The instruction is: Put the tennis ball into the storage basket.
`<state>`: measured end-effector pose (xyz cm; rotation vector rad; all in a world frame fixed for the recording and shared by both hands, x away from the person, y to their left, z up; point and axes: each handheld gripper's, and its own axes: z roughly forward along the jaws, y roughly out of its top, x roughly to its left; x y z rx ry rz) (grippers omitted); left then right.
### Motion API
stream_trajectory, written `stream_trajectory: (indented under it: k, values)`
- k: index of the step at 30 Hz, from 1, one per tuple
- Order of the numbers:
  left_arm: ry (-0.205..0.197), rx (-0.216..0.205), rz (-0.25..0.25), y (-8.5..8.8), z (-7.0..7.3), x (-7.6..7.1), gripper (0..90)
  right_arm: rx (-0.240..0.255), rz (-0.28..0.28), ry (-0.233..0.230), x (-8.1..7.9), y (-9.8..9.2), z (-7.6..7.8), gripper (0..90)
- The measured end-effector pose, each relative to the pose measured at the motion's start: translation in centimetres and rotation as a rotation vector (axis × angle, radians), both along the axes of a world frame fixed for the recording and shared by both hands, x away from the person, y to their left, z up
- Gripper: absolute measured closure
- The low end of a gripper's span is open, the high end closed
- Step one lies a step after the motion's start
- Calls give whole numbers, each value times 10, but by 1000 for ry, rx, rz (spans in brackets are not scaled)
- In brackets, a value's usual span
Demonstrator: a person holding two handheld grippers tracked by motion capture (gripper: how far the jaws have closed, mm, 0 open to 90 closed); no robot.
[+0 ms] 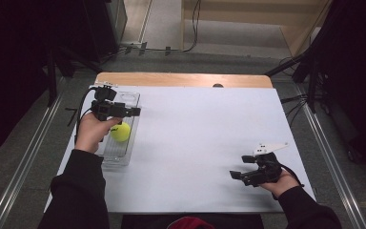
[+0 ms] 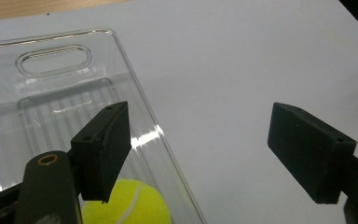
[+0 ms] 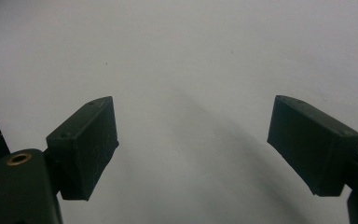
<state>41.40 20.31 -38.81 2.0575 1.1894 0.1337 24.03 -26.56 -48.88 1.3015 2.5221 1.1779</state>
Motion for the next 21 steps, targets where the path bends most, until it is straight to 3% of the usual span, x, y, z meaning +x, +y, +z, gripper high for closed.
stream_trajectory:
  k: [14,21]
  values:
    - [4,-37,-35,-9,-1,0,219,0,-10,-2,-2,-2,0,139]
    - [1,-28,-59,-17,-2,-4,219,-3,-6,-3,-2,0,1,139]
